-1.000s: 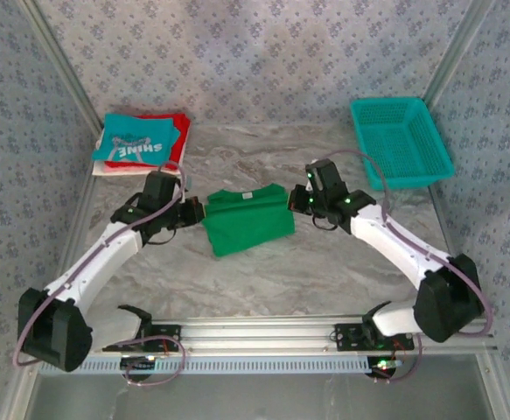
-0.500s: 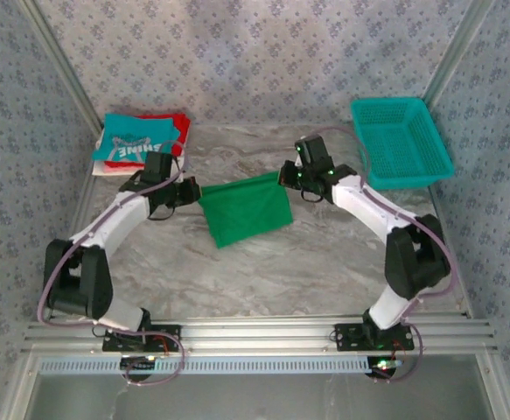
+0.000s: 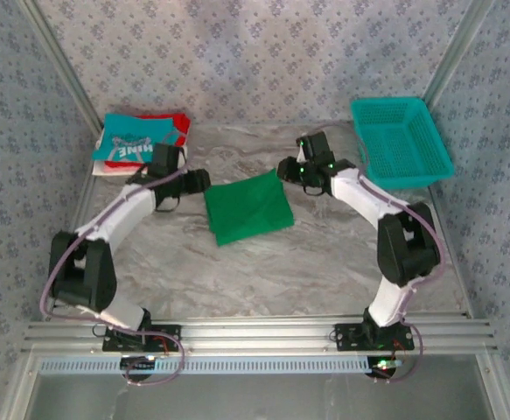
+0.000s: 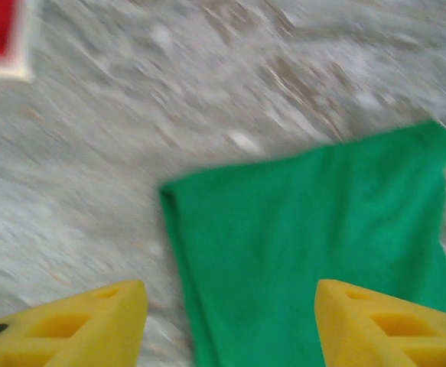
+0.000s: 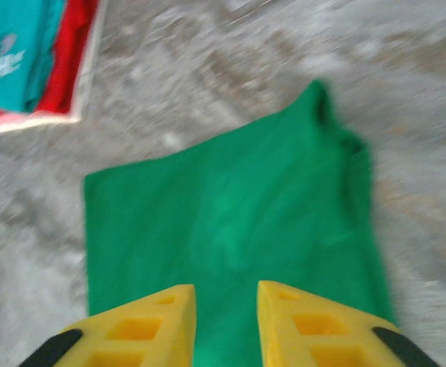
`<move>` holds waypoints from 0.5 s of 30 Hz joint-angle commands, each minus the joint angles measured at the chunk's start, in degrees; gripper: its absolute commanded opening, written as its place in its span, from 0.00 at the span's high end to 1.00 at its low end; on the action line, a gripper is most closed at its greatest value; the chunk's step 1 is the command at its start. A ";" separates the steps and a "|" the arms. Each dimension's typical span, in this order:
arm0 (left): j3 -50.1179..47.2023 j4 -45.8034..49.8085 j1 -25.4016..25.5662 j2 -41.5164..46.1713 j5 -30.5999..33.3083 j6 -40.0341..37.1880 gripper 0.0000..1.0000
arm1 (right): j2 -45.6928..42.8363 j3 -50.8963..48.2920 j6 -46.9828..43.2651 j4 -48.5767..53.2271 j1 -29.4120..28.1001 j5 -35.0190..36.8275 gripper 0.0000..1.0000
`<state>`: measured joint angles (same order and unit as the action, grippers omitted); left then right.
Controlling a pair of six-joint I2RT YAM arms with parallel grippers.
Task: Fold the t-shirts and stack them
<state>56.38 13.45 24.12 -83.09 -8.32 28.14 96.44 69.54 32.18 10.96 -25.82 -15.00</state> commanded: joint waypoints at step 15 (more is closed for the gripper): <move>-15.27 -22.51 5.75 -10.50 6.44 10.53 0.53 | 25.84 12.80 1.37 -3.31 1.28 -3.50 0.82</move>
<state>42.19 -6.61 30.63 -93.06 -4.69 37.60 121.30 80.53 32.95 6.61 -24.86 -20.80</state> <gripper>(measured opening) 0.474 0.185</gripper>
